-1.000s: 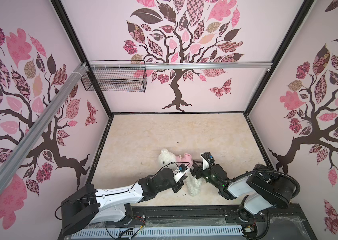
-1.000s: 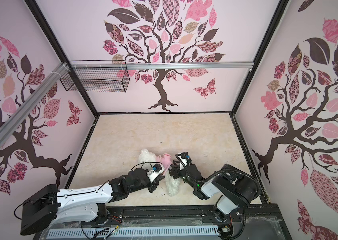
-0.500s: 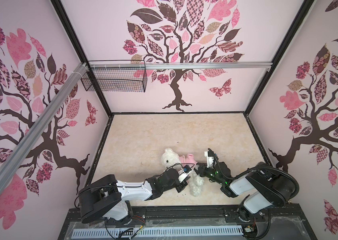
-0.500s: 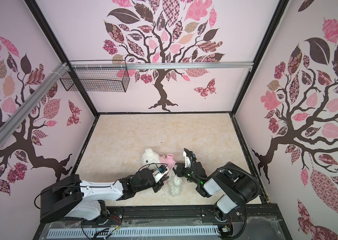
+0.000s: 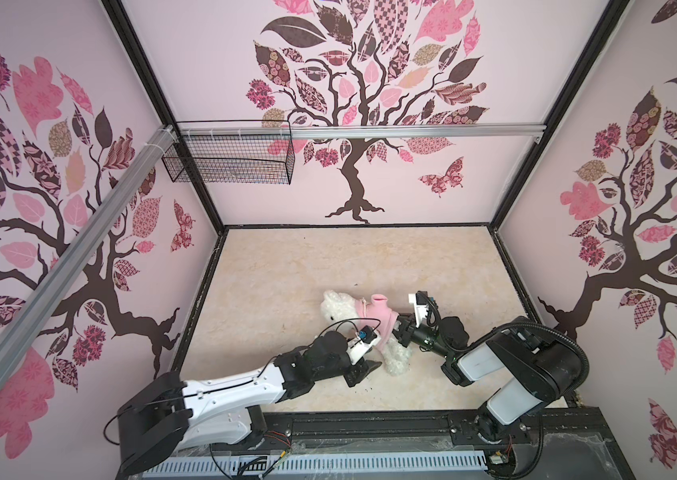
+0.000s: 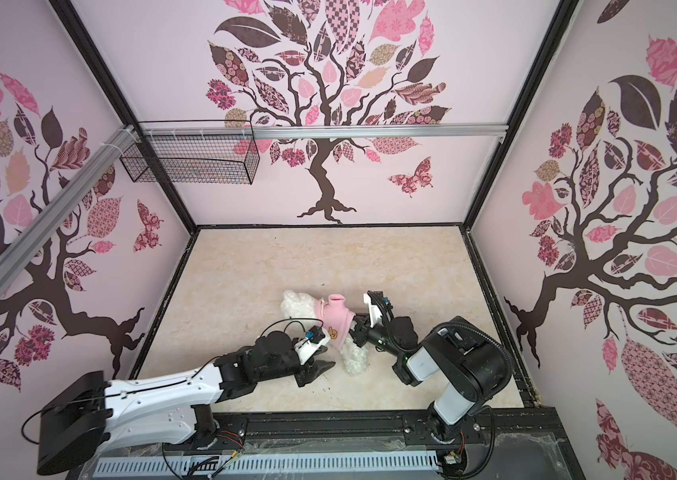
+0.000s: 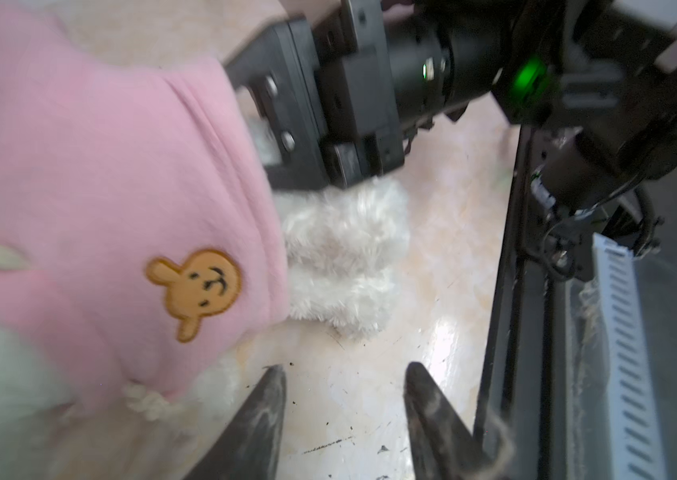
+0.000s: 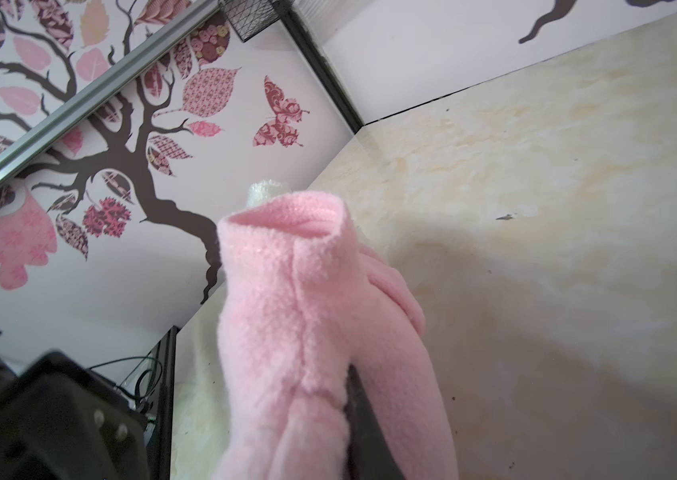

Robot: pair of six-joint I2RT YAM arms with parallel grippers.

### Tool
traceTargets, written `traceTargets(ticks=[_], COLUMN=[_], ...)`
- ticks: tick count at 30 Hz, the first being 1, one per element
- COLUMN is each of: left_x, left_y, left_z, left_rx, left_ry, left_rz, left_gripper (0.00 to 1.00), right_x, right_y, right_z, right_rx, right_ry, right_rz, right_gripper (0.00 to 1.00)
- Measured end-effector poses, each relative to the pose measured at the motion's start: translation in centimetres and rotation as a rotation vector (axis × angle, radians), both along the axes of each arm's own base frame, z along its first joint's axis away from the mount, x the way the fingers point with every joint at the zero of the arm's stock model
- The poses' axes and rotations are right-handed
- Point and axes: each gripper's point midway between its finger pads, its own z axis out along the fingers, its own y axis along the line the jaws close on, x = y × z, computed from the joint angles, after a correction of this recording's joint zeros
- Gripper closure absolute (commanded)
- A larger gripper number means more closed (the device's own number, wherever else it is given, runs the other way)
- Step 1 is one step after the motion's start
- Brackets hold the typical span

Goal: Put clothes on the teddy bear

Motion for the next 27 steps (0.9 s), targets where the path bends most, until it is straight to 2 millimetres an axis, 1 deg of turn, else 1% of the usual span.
traceTargets(ticks=[3,5,8,10,12,14,17,20,21,22,27], left_x=[0.4,0.8,1.4,1.9,2.3,2.3,1.7,0.6,0.3,0.0,-0.6], left_y=[1.5,3.1,5.5,6.7,7.4,7.8,7.4,6.6,6.5,6.2,5.2], left_z=[5.8,9.4,12.7,13.7,13.8,13.4,12.4,11.1,10.7,10.3,8.6], left_rx=[-0.097,-0.146,-0.149,-0.121,-0.08,-0.032,0.02,0.067,0.077,0.087,0.105], left_ry=[-0.072,-0.13,-0.198,-0.22,-0.216,-0.191,-0.14,-0.085,-0.073,-0.055,0.01], left_rz=[0.039,0.069,0.109,0.118,0.104,0.065,-0.033,-0.141,-0.165,-0.195,-0.278], left_gripper=[0.25,0.17,0.09,0.07,0.06,0.05,0.05,0.08,0.1,0.14,0.38], right_x=[-1.3,-2.1,-3.3,-4.3,-5.5,-6.9,-8.6,-9.7,-9.8,-10.0,-10.7], right_y=[0.7,1.2,1.8,2.2,2.8,3.5,4.2,4.6,4.7,4.7,4.9], right_z=[1.0,2.2,4.5,5.9,6.8,7.5,8.2,8.5,8.6,8.6,8.5], right_rx=[-0.021,-0.031,-0.038,-0.047,-0.061,-0.08,-0.097,-0.106,-0.109,-0.113,-0.123], right_ry=[-0.068,-0.13,-0.232,-0.296,-0.348,-0.397,-0.442,-0.464,-0.467,-0.468,-0.472], right_rz=[0.082,0.137,0.204,0.243,0.286,0.335,0.4,0.448,0.457,0.467,0.496], right_gripper=[0.96,0.96,0.96,0.96,0.97,0.97,0.97,0.97,0.97,0.97,0.96])
